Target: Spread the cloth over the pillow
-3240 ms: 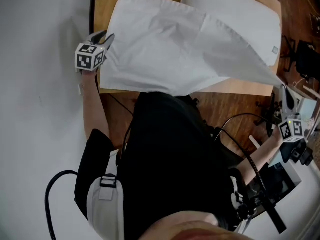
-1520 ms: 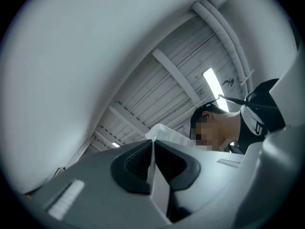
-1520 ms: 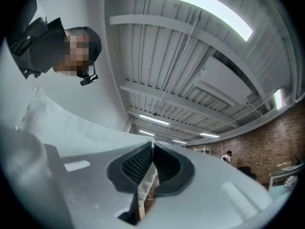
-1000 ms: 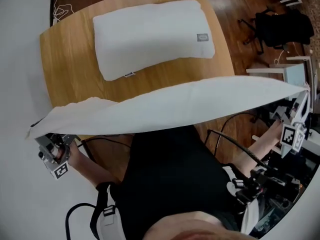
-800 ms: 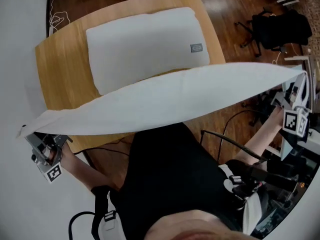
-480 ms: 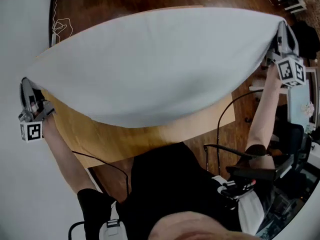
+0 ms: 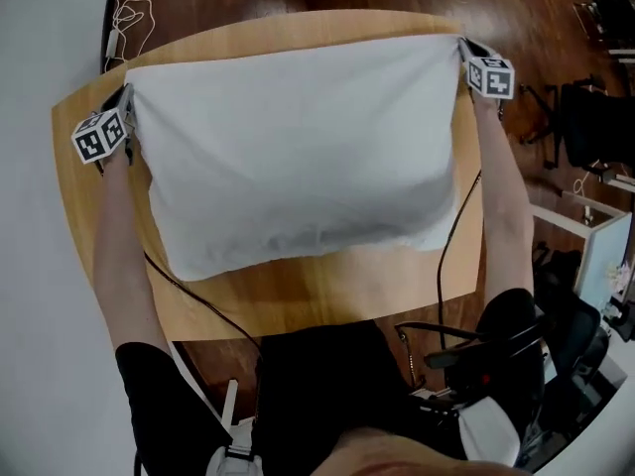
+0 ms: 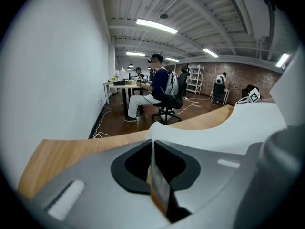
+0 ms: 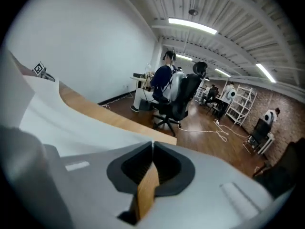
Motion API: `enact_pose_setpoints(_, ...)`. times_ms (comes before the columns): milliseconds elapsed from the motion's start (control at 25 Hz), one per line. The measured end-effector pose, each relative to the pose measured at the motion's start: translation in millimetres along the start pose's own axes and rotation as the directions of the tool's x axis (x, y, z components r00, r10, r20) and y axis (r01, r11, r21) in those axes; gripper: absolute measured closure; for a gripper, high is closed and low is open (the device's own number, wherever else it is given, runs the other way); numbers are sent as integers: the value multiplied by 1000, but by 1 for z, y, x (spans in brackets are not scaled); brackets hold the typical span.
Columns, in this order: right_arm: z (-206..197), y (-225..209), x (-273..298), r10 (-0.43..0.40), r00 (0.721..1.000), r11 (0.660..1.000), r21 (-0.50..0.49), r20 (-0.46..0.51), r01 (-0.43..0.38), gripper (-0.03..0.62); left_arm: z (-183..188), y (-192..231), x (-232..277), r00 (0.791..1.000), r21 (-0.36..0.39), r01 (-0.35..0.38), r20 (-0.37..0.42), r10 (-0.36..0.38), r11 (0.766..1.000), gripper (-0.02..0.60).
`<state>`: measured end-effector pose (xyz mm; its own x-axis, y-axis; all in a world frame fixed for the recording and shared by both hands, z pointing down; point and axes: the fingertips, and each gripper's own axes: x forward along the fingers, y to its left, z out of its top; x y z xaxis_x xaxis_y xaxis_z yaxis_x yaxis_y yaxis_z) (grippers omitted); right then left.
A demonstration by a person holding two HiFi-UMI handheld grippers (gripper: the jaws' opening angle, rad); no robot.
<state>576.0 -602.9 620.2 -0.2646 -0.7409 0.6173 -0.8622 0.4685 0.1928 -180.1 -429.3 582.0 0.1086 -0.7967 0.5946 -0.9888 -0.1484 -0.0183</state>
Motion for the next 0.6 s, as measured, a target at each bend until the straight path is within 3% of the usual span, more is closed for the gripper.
enact_pose_setpoints(120, -26, -19, 7, 25, 999, 999, -32, -43, -26, 588, -10, -21, 12, 998, -46, 2, -56, -5, 999, 557)
enact_pose_setpoints(160, -37, -24, 7, 31, 997, 998, -44, -68, -34, 586, -15, -24, 17, 997, -71, 3, -72, -9, 997, 529)
enact_pose_setpoints(240, -53, -23, 4, 34, 992, 998, -48, -124, -40, 577, -30, -13, 26, 995, -130, 14, -92, -26, 991, 382)
enact_pose_setpoints(360, -40, -2, -18, -7, 988, 1000, -10, -155, 6, 429, -43, 45, -6, 1000, -214, 15, -15, -19, 977, 340)
enact_pose_setpoints(440, -31, -1, -44, -46, 992, 996, 77, -117, 55, 410, -43, 91, -53, 999, -270, 25, 52, -11, 963, 302)
enact_pose_setpoints(480, -30, -12, -63, -74, 994, 985, 150, -76, 85, 410, -36, 100, -73, 994, -293, 80, 92, -55, 953, 302)
enact_pose_setpoints(520, -31, -27, -86, -101, 995, 967, 233, -21, 103, 410, -25, 94, -89, 980, -301, 180, 132, -146, 936, 302)
enact_pose_setpoints(560, -33, -38, -112, -112, 993, 946, 311, 42, 94, 410, -19, 72, -106, 950, -287, 307, 154, -273, 907, 303)
enact_pose_setpoints(600, -36, -38, -145, -98, 990, 929, 366, 98, 56, 410, -24, 37, -127, 902, -253, 431, 138, -409, 866, 302)
